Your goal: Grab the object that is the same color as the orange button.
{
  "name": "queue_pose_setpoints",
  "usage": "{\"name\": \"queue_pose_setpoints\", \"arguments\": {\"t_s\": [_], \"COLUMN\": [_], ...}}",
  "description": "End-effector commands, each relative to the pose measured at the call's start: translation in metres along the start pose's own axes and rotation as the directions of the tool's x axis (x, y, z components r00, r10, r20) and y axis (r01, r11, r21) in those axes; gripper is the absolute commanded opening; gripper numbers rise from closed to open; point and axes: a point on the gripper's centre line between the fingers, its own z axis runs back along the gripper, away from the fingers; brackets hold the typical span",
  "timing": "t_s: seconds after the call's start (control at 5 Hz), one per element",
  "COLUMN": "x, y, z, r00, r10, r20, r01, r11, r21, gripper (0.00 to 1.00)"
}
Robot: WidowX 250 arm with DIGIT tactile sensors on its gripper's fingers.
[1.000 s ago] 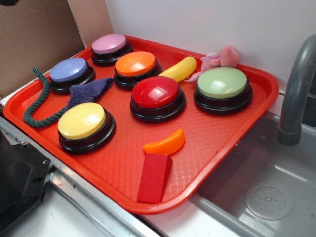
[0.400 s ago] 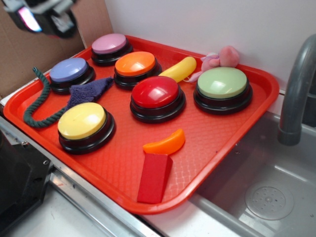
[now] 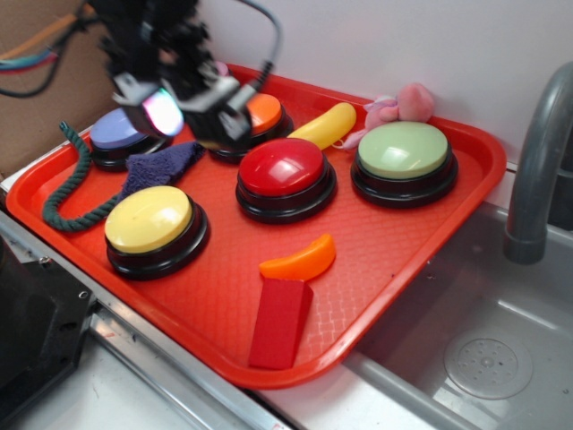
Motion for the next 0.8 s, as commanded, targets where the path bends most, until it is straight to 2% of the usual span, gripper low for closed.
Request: {"name": "queue_pose_setpoints", "arguments": {"t_s": [0.0, 0.2, 0.4, 0.6], "x": [0.016, 0.016, 0.017, 0.02], "y": [-0.013, -0.017, -0.024, -0.029], "z": [-0.052, -0.074, -0.088, -0.1], "r00": [0.998, 0.997, 0.993, 0.987], "r10": [0.043, 0.056, 0.089, 0.118], "r20": [0.047, 0.045, 0.076, 0.111], "r01": [-0.047, -0.061, -0.098, -0.138], "r11": [0.997, 0.993, 0.987, 0.97], "r21": [0.067, 0.101, 0.125, 0.2], "gripper": [1.0, 1.0, 1.0, 1.0]}}
